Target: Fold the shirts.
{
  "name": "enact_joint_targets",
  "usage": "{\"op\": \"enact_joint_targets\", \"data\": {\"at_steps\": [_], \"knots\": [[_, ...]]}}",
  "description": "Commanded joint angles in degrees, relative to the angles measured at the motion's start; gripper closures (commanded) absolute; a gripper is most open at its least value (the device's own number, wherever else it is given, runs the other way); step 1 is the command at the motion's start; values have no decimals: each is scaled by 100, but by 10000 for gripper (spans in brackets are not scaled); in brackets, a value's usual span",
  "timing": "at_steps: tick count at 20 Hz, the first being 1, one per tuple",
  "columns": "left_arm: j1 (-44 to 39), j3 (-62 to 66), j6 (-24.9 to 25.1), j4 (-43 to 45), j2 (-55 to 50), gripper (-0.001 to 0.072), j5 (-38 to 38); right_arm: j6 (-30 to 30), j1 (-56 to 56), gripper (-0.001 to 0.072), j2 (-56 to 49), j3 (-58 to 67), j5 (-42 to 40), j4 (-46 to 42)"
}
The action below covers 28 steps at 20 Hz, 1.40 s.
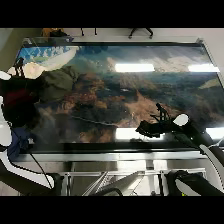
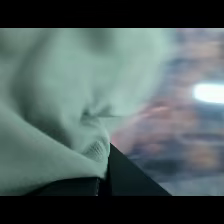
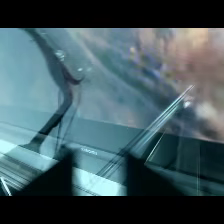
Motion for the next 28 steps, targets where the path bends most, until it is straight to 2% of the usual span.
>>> {"op": "enact_joint_targets", "data": {"at_steps": [1,3,6,7,9,11,12,13,14,17,18,19,20,24,28], "knots": [[-708,732,11,-892,496,697,-1067,-229,-236,511,-2,179,-24,87],[-1349,791,9,-1456,1078,697,-1449,-535,-551,511,4,507,85,90],[-2420,785,-74,-1344,1869,697,-1482,-981,-1025,511,2,1117,568,87],[-2750,785,-157,-1126,2015,697,-1491,-1069,-1154,511,4,1263,706,87],[-3429,782,-697,-166,2135,697,-1510,-1071,-1355,510,26,1399,949,87],[-3995,546,-1036,662,2133,697,-1469,-1084,-1416,508,28,1399,1075,55],[-4170,260,-1115,846,2131,697,-1416,-1207,-1414,446,28,1399,1097,68],[-4260,-70,-1156,844,2122,697,-1384,-1222,-1408,334,26,1399,1099,66],[-4306,-466,-1169,826,2120,697,-1333,-1222,-1408,314,22,1399,1097,66],[-4336,-1488,-1161,678,2120,692,-1294,-1259,-1405,313,-35,1399,1237,66],[-4334,-1714,-1158,651,2116,459,-1290,-1335,-1405,306,-63,1397,1316,66],[-4277,-1875,-1152,658,2122,1,-1300,-1357,-1405,226,-87,1388,1357,63],[-4188,-1971,-1106,664,2122,14,-1335,-1375,-1405,144,-98,1362,1342,57],[-3477,-2223,-933,704,2122,15,-1650,-1519,-1403,138,-289,1150,1025,24],[-2857,-3471,-852,643,2339,15,-1547,-1637,-1075,139,-640,719,846,68]]}}
